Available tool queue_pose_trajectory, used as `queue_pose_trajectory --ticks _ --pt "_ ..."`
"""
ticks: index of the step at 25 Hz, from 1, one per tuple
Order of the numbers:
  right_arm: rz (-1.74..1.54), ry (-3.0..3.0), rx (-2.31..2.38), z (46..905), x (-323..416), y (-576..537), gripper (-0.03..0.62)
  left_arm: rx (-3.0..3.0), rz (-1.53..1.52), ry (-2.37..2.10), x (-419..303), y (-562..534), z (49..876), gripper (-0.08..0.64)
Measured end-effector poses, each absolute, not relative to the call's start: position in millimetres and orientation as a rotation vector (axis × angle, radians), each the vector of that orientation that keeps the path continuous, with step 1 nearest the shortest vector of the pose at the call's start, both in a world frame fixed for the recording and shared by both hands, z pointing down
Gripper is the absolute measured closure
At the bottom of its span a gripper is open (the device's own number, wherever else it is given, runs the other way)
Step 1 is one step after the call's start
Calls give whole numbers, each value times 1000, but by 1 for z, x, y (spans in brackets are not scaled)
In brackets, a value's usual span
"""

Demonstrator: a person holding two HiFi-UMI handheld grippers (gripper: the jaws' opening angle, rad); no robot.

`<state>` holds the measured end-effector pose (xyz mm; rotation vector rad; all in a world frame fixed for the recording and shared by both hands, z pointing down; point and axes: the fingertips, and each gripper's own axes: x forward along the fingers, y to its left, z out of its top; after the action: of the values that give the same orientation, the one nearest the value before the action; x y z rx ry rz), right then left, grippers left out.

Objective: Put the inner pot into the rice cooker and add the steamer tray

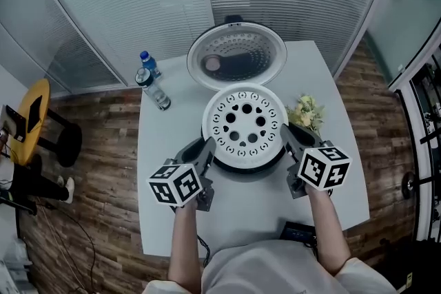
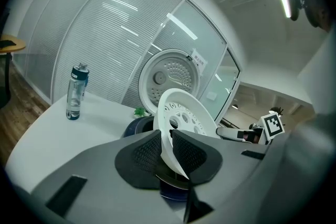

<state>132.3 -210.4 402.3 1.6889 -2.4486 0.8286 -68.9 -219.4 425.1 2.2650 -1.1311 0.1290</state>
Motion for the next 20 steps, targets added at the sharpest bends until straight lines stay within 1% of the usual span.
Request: queue_pose_trajectory --ticks 4,20 --pt "887 -2437 1683 411 132 -215 531 2249 138 -1129 -69 -224 433 505" --pt "843 -2319 1643 441 135 -230 529 2261 278 -1143 -63 -239 458 494"
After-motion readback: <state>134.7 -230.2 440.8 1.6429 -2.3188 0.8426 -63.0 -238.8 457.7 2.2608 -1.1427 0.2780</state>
